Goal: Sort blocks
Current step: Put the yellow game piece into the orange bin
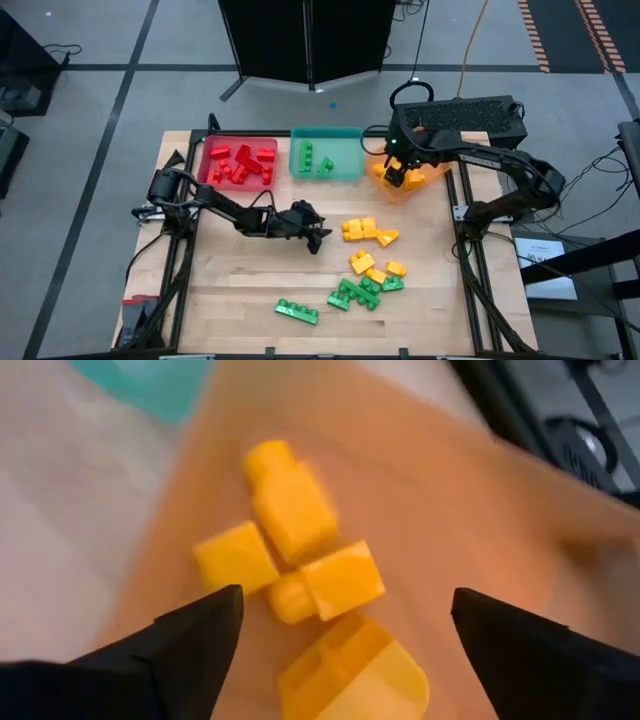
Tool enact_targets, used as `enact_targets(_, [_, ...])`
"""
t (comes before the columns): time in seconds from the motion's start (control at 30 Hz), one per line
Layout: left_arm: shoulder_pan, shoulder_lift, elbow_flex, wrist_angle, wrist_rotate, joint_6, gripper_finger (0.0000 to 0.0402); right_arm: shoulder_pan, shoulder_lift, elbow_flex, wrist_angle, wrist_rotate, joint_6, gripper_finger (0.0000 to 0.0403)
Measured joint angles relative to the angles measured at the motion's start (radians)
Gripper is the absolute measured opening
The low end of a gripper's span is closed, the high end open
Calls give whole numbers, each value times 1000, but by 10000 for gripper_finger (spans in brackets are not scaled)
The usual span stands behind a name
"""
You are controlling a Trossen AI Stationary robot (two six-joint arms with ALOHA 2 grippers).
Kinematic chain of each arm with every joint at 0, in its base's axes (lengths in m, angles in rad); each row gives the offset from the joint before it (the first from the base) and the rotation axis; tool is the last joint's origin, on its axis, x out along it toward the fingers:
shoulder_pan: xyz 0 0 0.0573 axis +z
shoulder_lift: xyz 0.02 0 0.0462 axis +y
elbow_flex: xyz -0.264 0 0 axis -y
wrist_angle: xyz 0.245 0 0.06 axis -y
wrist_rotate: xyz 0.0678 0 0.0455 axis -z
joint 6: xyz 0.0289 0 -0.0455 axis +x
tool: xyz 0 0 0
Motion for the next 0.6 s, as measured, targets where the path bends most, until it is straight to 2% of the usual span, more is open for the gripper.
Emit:
enact_targets(0.1, [10, 0, 73, 2, 37, 119, 246, 0, -106, 0, 4, -51, -9, 339])
enact_targets(0.2, [13, -1, 153, -21, 61, 323, 246, 1, -208, 0, 9, -71, 7, 336])
enact_targets(0.33, [29, -1, 241, -185, 78, 523, 246, 1, -305, 1, 15, -75, 14, 336])
enact_targets(0.47, [55, 26, 284, -278, 88, 548, 246, 1, -345, 1, 2, -76, 30, 336])
enact_targets(0.6, [68, 60, 305, -266, 107, 548, 246, 1, -348, 1, -20, -75, 29, 336])
